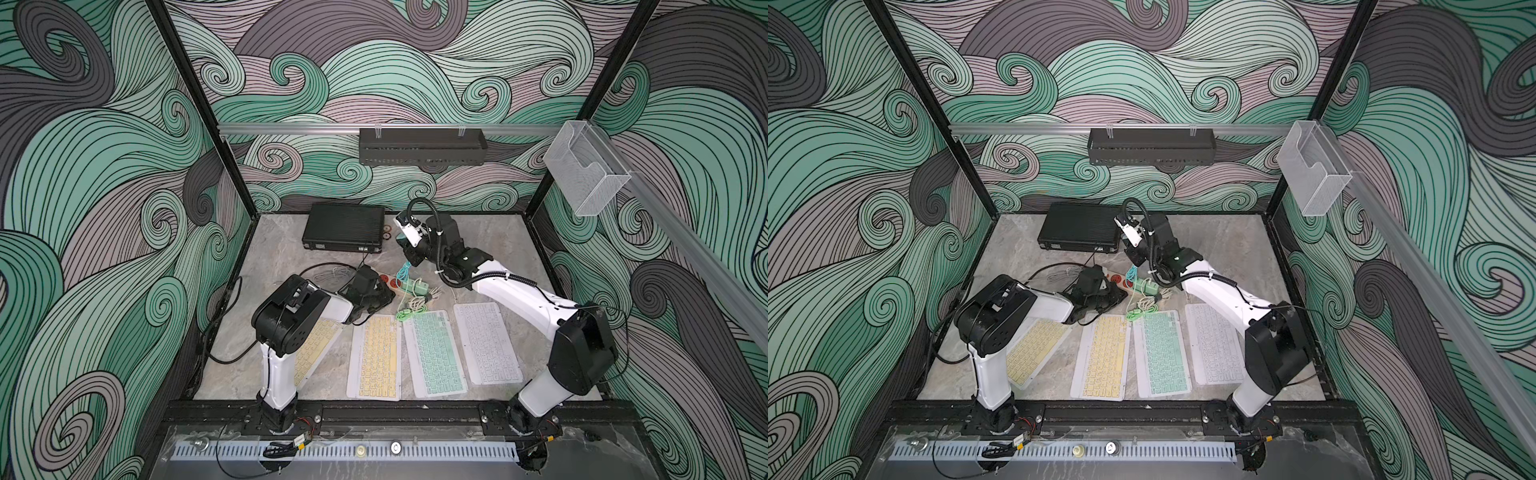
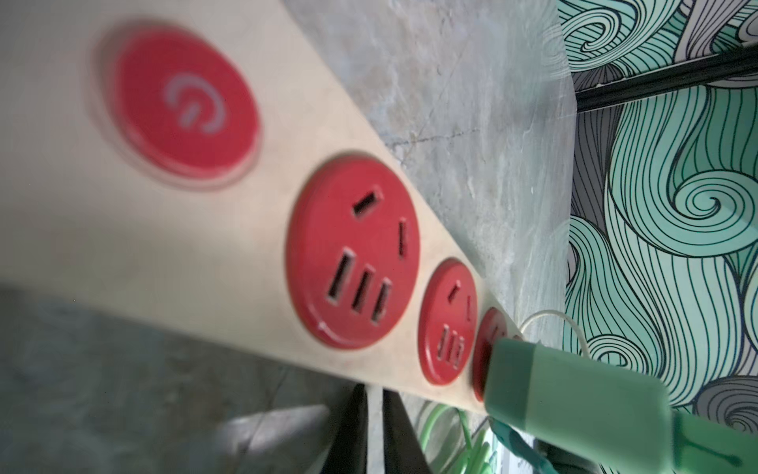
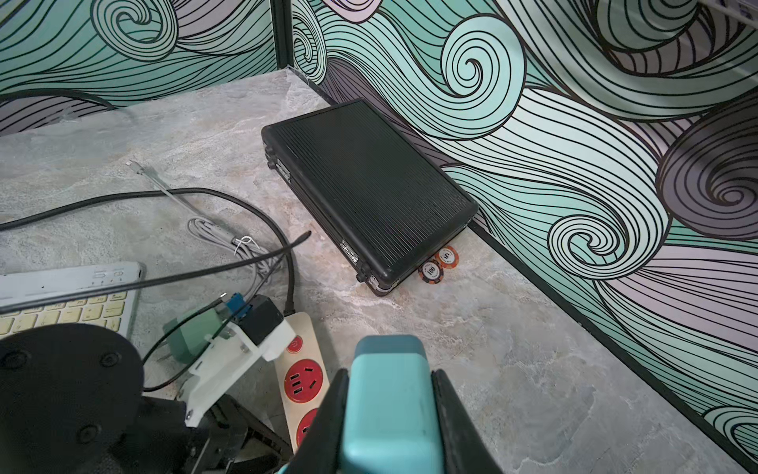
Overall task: Unplug the wireless keyboard
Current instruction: Adjust the socket at the center of the board.
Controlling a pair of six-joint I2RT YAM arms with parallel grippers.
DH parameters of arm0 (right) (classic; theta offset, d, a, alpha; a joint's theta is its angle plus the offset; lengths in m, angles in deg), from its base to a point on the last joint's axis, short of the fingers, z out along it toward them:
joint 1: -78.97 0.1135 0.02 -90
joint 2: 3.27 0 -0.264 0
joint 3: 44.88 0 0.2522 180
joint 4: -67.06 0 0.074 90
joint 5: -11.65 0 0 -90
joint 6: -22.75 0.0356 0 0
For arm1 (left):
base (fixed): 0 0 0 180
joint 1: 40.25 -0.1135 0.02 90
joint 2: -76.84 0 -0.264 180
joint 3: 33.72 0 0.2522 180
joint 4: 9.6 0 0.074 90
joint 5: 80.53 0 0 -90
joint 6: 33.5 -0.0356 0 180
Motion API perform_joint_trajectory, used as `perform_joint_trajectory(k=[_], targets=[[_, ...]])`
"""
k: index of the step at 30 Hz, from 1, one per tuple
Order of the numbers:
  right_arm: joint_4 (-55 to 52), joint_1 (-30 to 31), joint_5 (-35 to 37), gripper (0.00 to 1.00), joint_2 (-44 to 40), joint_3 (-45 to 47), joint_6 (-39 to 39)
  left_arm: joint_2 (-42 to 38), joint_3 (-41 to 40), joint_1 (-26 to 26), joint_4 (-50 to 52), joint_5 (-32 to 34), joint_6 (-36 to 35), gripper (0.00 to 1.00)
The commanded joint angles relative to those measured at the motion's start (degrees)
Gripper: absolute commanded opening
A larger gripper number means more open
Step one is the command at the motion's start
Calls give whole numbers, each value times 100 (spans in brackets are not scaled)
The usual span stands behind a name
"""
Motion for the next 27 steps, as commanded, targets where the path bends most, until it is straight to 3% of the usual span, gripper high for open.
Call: perform_joint_trajectory(k=[1,9,17,22,27], targets=[[196,-24,34,0,53,-47,42,396,228,35,342,-179,-167,13],[175,-24,-9,0,127,-84,69,855,1021,-1,869,-472,-739,13],[368,-23,44,0,147,-52,261,1124,1209,-1,711,-791,-665,14],[616,-20,101,0,118,-13,600,467,1109,-1,1121,-461,-1230,14],[973,-7,816,0,-151,168,1335,-728,733,8,1579,435,-2165,14]])
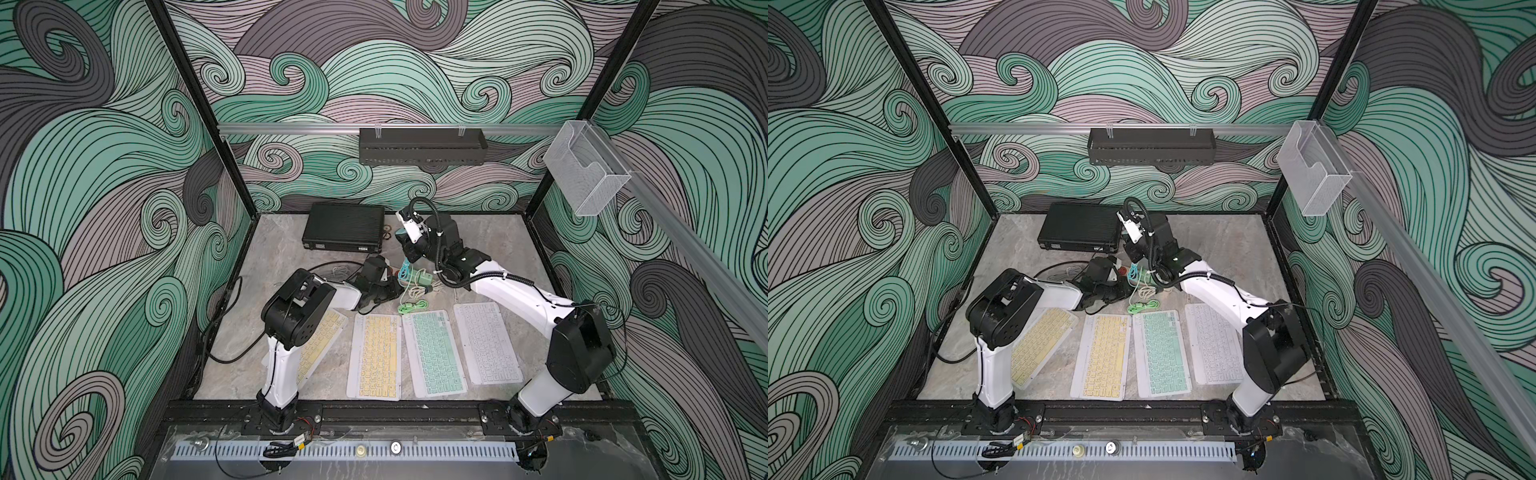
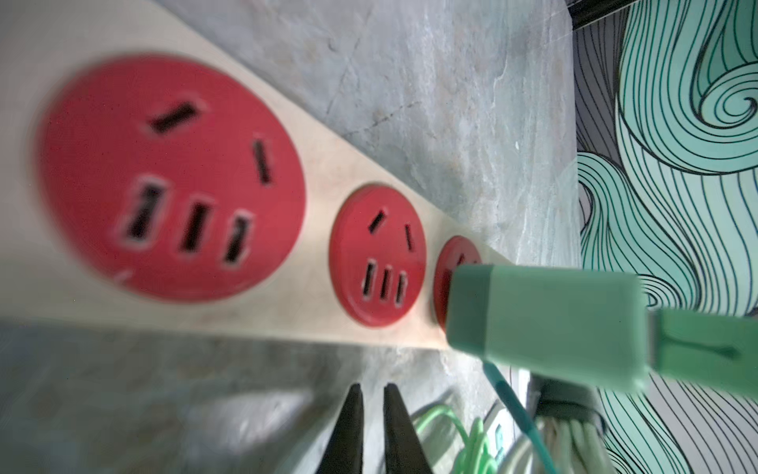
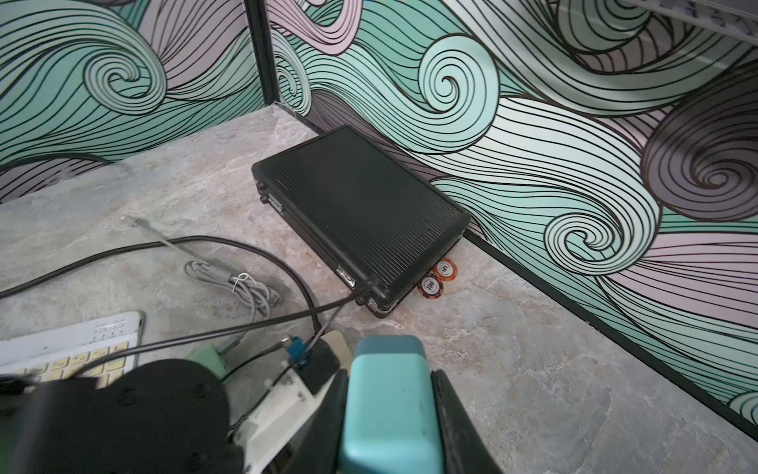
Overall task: Unplug the wireless keyboard
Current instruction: Adjust the socket at the center of the board, then place the plug at the center of the board.
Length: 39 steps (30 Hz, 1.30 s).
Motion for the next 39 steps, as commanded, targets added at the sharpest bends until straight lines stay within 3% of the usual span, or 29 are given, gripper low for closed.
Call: perform_joint_trajectory(k=[1,4,9,14,20,23,29,39], targets=[[382,-9,612,0,-240,44,638,-900,-189,-1,500,848,-863,14],[297,-15,985,0,-345,32,964,-1503,-529,-1,513,1522,-1090,13],[340,-8,815,0,-542,117,1385,-2678,-1144,12,676,2750,-1215,13],[40,210,560,0,-732,-40,1750,-4578,-1973,-7,1694,4453,-469,14],[-114,884,906,0,-769,-201,1846,-6453,-3012,-23,1983,5228,-858,22],[-72,1200,987,0,-675,-234,2084,-6773,-3521,-85,1421,5754,-772,31],[217,1698,1272,0,-367,-142,2375,-6653,-3186,-151,1826,5915,-774,32],[507,1750,1591,0,903,-271,2752,-6521,-3201,-160,1633,5794,-766,32]])
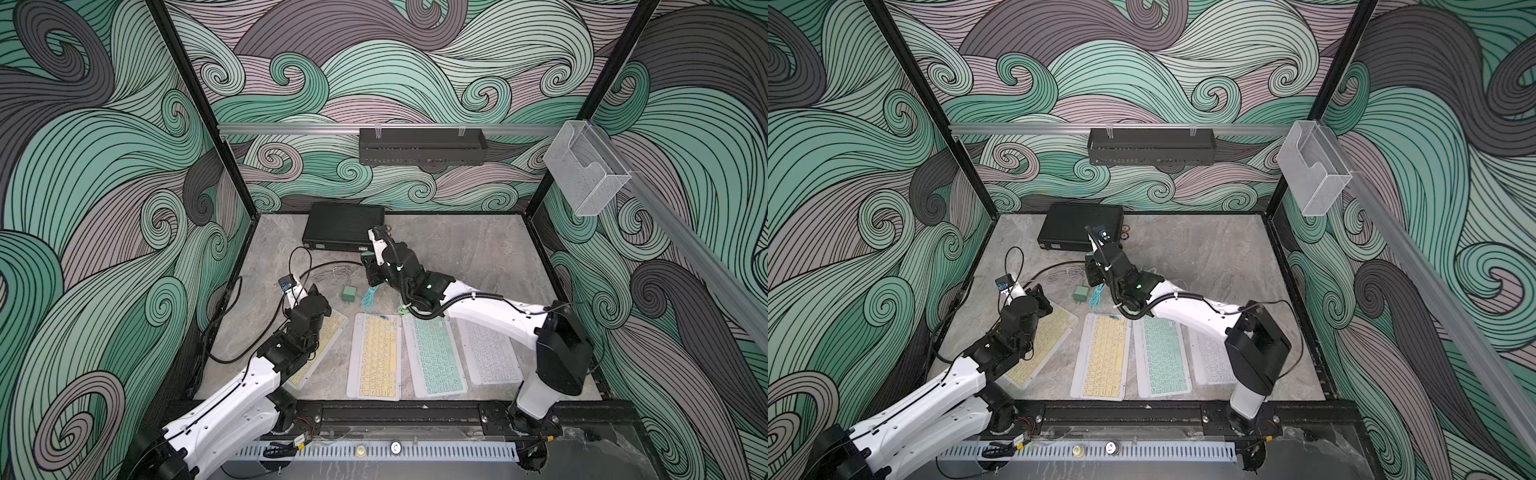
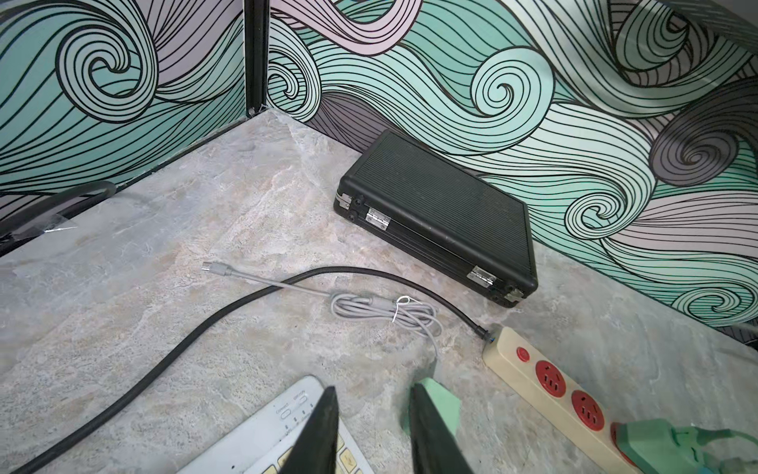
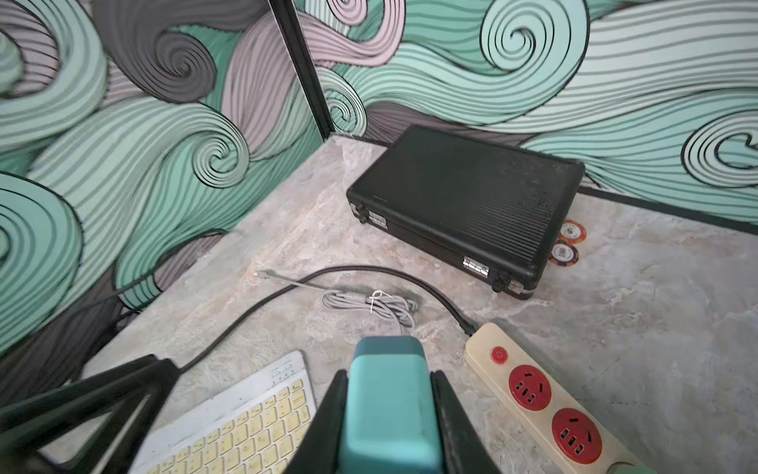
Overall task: Unplug the wireless keyboard
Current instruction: Place the plug at the center of the board.
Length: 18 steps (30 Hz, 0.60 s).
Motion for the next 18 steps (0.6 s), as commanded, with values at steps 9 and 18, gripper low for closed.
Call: perform_joint_trajectory(k=[9,18], targets=[[252,-30,303,0,1253,-1107,325,103,171,-62,-72,-21,3,32],[31,-73,228,0,1714,-1198,661,161,199,-57,-63,-91,29,32]])
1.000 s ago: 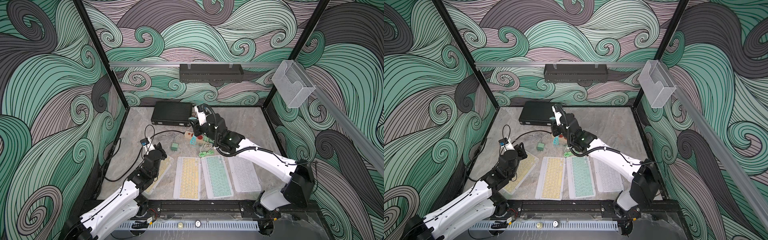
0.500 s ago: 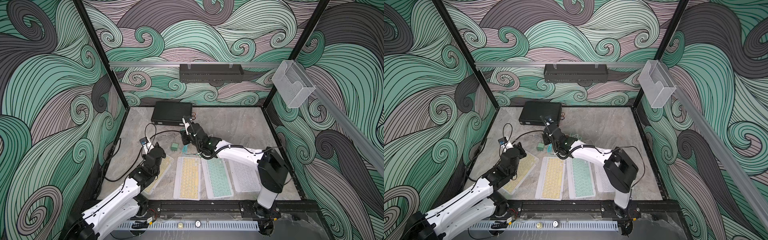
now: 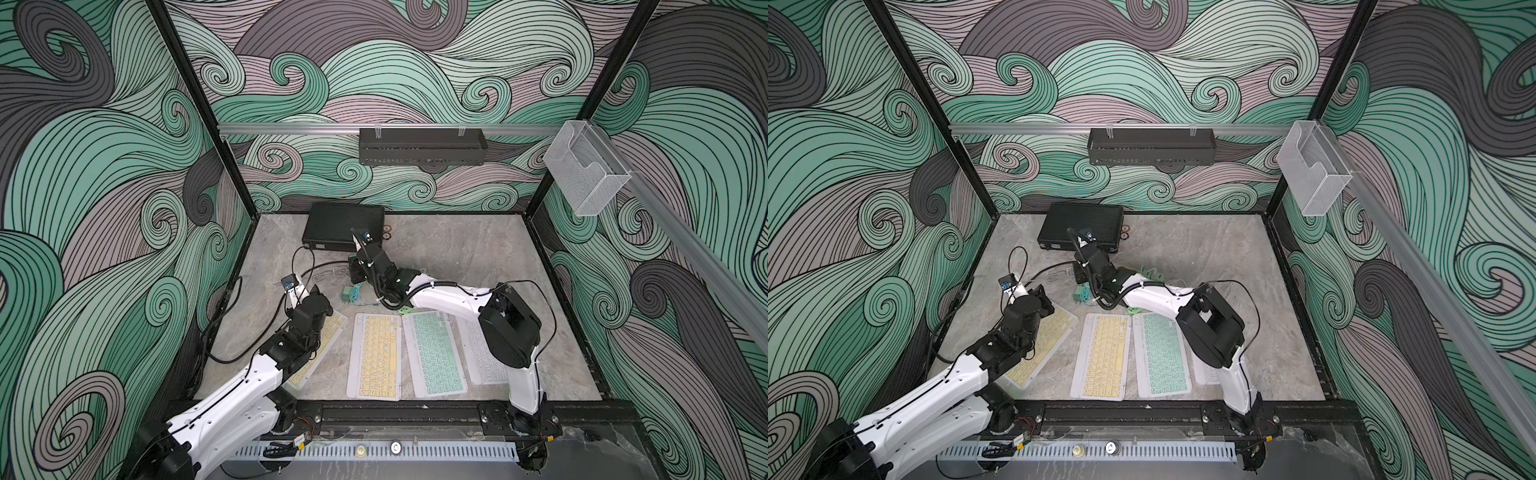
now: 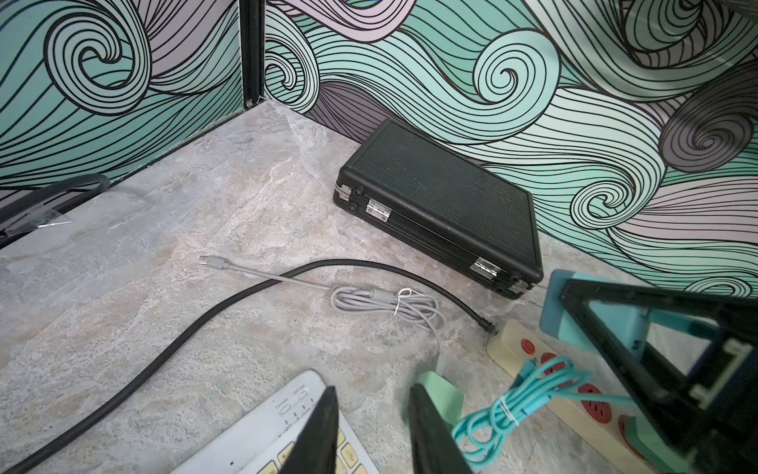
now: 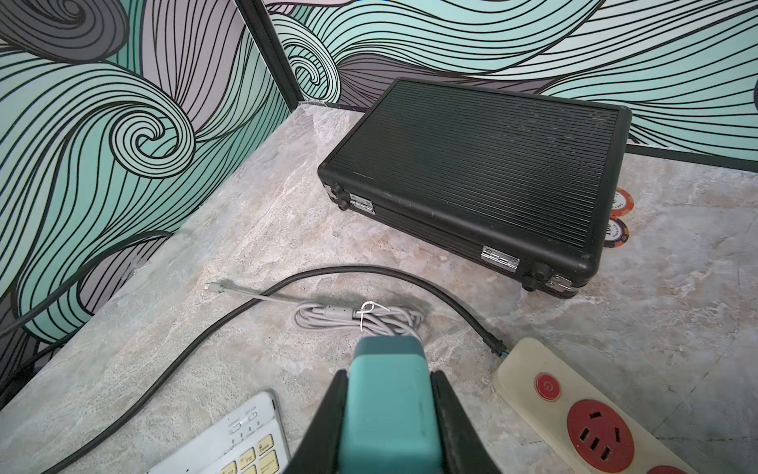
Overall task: Unplug the wireless keyboard
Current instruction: Place the plug at the center of the board.
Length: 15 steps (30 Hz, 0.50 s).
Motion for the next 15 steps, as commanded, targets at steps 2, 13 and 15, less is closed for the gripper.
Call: perform_joint_trajectory(k=[2,13,15], targets=[[-206,-79,-29,0,240,9,283,28,198,-70,-24,-48,25,32],[-665,-339,-883,3,407,214,231,112,237,-72,-28,-76,33,32],[-783,-377,-1019,6,469,193,229,142,250,-74,-25,-83,34,32]])
